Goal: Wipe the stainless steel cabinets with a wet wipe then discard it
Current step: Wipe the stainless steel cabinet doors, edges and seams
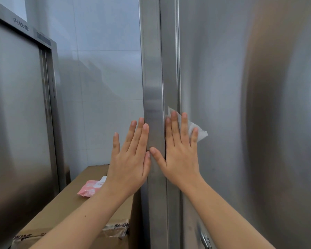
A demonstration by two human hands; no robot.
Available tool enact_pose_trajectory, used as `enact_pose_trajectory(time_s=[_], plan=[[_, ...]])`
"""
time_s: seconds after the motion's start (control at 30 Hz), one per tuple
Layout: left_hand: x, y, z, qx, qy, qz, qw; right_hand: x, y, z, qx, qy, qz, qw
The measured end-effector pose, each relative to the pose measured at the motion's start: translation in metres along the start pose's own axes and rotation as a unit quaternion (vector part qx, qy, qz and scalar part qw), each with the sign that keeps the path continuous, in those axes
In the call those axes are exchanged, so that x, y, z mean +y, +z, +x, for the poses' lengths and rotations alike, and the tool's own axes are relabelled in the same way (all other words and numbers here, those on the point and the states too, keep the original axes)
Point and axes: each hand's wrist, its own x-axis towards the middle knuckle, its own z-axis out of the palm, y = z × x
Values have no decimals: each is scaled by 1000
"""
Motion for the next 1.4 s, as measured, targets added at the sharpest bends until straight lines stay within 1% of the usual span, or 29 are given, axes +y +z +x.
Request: enact_pose_trajectory(time_s=[0.13,0.23,0.33,0.43,0.53,0.67,0.77,0.87,0.97,1.03,1.17,1.23,1.3,1.4], plan=[[-4,0,-1,-6,14,12,1000,3,1,-2,-10,-5,-13,1000],[-4,2,-2,-3,17,18,1000,6,-4,12,-1,-17,-15,1000],[-3,3,-8,0,17,14,1000,4,-3,15,11,-8,-6,1000],[0,3,-18,-7,21,12,1000,1,5,-7,7,5,16,1000],[4,3,-32,-15,21,4,1000,0,17,-46,-19,5,23,1000],[6,6,-55,-36,52,37,997,3,22,-69,-40,-3,7,999],[5,8,-62,-47,62,51,996,4,20,-56,-28,-7,-7,1000],[8,11,-65,-47,51,46,997,2,20,-46,-5,8,1,1000],[12,15,-73,-47,35,36,998,-1,27,-59,5,24,19,1000],[15,17,-82,-52,25,28,998,-4,34,-82,-12,34,24,999],[20,19,-100,-73,20,22,997,-8,48,-143,-83,42,14,996],[23,19,-109,-84,21,20,996,-9,51,-156,-102,43,9,994],[27,20,-121,-100,19,17,995,-7,48,-149,-104,42,4,994],[33,23,-141,-112,21,15,993,-2,42,-126,-79,31,10,996]])
